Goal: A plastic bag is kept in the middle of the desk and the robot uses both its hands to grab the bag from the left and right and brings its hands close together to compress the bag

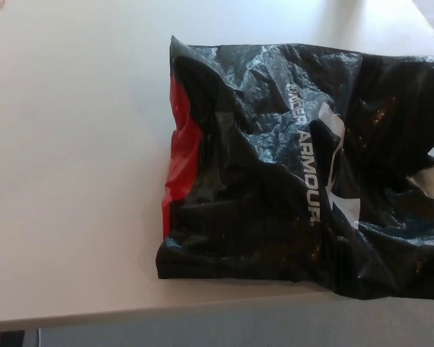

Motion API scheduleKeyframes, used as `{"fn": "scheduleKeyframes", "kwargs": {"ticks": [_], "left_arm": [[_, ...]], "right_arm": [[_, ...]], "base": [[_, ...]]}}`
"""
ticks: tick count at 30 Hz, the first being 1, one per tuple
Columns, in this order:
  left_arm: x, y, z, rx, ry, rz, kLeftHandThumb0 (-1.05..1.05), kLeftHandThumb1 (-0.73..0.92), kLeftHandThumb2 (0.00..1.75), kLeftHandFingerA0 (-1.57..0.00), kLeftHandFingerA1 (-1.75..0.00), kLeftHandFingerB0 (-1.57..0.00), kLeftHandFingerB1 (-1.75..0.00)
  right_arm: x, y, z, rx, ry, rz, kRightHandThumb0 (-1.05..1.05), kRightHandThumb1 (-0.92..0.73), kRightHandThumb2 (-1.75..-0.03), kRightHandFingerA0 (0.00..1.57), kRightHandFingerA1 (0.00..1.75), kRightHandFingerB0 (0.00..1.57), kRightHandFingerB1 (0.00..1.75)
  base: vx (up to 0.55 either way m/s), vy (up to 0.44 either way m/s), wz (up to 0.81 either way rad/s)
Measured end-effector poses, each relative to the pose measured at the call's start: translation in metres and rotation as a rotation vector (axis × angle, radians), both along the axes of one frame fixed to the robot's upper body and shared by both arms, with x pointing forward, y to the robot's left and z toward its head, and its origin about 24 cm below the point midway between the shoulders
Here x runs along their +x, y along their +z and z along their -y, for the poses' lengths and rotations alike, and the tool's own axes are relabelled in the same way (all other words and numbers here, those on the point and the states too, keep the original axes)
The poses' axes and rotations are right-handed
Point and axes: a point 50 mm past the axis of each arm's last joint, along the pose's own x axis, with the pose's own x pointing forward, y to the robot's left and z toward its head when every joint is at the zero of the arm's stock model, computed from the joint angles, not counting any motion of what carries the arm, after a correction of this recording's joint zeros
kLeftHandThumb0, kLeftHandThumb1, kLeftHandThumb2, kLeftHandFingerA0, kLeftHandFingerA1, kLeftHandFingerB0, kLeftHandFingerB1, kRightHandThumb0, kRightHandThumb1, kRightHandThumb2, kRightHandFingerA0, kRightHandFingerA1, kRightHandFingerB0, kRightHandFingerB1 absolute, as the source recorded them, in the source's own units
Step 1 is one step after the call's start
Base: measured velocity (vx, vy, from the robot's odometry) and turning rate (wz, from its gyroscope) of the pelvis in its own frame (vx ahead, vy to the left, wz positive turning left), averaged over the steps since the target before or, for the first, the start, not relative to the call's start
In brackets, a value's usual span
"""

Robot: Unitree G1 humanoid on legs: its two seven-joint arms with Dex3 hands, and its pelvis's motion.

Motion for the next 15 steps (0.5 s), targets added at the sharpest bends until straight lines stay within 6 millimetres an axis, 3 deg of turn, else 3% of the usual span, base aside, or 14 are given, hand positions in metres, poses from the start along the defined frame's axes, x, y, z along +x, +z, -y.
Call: {"fn": "scheduleKeyframes", "kwargs": {"ticks": [3, 4, 15], "left_arm": [[-0.0018, -0.0052, -0.0003, -0.026, -0.005, -0.007, -0.67, 0.89, 0.67, -0.24, -0.37, -0.17, -0.28], [-0.0016, -0.0076, -0.0004, -0.041, -0.008, -0.003, -0.64, 0.91, 0.67, -0.24, -0.38, -0.17, -0.28], [0.0006, -0.0104, 0.0086, -0.109, -0.077, 0.083, -0.64, 0.88, 0.66, -0.23, -0.38, -0.16, -0.29]], "right_arm": [[0.0031, -0.0007, -0.0054, 0.052, 0.012, 0.009, -0.7, -0.72, -1.05, 0.0, 0.31, 0.0, 0.28], [0.0049, -0.001, -0.0073, 0.078, 0.017, 0.013, -0.58, -0.91, -0.72, 0.03, 0.28, 0.05, 0.25], [0.0051, -0.0015, -0.0066, 0.15, 0.075, 0.038, -0.52, -0.92, -0.69, 0.07, 0.29, 0.07, 0.27]], "base": [[0.0, 0.0, 0.0], [0.0, 0.0, 0.0], [0.0, 0.0, 0.0]]}}
